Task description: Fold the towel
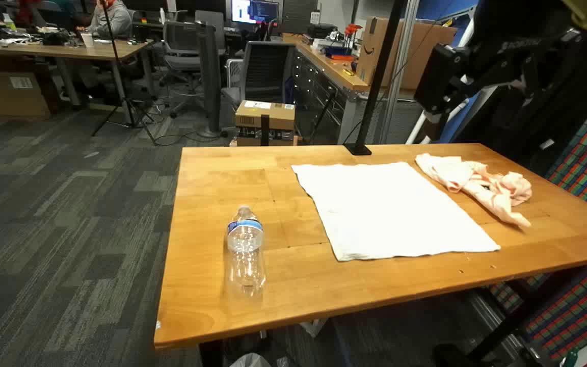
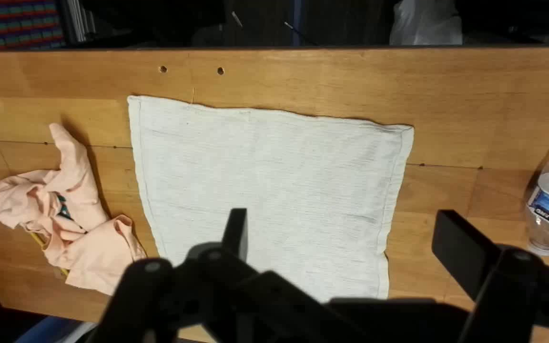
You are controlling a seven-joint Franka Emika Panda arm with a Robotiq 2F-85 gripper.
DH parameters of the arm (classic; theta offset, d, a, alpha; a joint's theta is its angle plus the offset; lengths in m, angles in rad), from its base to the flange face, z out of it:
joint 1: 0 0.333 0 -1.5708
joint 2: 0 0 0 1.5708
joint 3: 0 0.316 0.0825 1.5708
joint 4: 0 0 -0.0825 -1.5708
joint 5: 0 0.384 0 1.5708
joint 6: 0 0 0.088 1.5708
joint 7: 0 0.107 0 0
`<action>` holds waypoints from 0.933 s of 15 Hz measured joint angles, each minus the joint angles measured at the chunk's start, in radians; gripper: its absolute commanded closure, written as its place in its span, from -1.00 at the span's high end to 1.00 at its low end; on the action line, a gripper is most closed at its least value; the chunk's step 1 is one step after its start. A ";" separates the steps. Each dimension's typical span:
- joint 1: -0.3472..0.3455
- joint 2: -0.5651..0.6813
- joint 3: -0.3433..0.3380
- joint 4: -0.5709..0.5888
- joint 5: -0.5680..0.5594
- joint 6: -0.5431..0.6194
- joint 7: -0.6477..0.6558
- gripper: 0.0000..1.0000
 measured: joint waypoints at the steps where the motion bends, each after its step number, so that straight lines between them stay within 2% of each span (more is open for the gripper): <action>1: 0.000 0.000 0.000 0.006 0.000 0.000 0.000 1.00; 14: 0.000 -0.005 0.000 0.019 0.000 0.000 0.000 1.00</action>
